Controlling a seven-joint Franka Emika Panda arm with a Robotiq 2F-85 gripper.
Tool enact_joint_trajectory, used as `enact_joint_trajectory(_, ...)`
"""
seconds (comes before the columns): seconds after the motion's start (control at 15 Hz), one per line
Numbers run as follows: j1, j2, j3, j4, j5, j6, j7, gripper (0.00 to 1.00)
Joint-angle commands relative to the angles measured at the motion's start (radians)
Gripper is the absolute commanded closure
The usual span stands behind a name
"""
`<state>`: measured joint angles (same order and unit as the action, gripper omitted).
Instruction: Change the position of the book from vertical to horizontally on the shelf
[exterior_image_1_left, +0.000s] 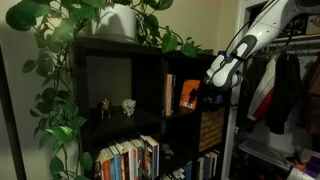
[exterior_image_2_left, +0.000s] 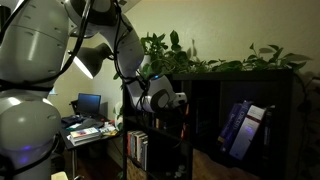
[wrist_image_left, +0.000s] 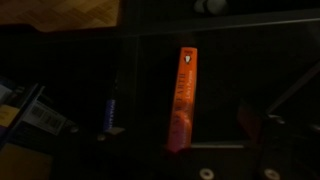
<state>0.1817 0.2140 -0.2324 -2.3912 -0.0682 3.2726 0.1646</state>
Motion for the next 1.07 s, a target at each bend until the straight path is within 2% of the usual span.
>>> enact_joint_trajectory(0.0, 0.029, 0.102, -0.053, 0.122, -0.005, 0.055, -0.006, 0.40)
enact_joint_trajectory(0.47, 0.016, 0.121, -0.038, 0.134, 0.008, 0.048, 0.051, 0.88)
enact_joint_trajectory(0.53, 0.019, 0.125, -0.041, 0.138, 0.009, 0.046, 0.058, 0.91)
enact_joint_trajectory(0.8, 0.019, 0.128, -0.039, 0.148, 0.016, 0.039, 0.065, 0.99)
enact_joint_trajectory(1.0, 0.019, 0.101, -0.041, 0.117, 0.009, 0.045, 0.057, 0.94)
